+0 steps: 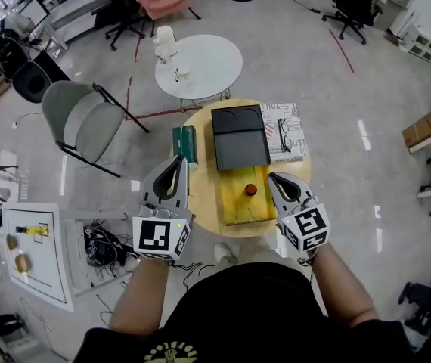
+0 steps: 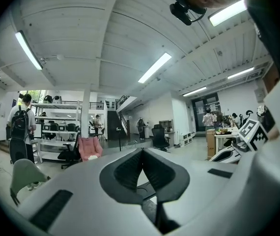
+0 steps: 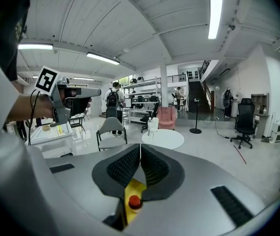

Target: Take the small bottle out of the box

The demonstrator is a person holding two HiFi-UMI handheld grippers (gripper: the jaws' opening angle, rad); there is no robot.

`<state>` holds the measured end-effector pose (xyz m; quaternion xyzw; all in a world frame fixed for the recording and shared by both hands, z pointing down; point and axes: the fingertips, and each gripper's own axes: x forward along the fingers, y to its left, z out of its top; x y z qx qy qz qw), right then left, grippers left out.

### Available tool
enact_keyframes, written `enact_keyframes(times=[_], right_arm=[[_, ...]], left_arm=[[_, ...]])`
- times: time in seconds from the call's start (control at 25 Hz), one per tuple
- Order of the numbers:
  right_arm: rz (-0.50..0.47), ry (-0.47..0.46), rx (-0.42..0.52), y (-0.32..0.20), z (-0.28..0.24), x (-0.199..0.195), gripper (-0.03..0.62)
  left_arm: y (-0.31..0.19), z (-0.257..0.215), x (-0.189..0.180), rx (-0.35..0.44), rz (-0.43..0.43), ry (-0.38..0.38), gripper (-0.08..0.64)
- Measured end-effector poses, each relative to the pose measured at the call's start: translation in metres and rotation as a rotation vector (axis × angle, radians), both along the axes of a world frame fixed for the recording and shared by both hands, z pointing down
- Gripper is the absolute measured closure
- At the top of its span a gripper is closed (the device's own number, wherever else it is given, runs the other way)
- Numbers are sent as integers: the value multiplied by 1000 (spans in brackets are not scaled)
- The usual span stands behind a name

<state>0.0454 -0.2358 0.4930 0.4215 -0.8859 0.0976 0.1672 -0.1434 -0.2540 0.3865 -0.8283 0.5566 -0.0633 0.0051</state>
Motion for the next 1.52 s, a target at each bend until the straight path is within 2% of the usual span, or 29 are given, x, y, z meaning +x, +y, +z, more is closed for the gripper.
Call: enact_keyframes(times=[0.4,0.68,0.88,1.16,1.36,1.52], right_arm=[[-21,32,-41,1,33,-4,541],[-40,37,-94,3,60,-10,514],[-54,53,-134,5,82,-16,499],[-90,71,-186,9,105,-27,463],[-96,95,-225,11,126,-29,443],[-91,88,-250,11,139,-30,431]], left_arm=[[-2,5,-3,63,-76,-86,546],[-1,1,-14,87,-121,-70,546],[2,6,-18,75,-113,-58,546],[5,13,-21,57,-89,-101,546],[6,12,-21,55,-98,-58,546],[8,15,-23,50,-97,-74,546]])
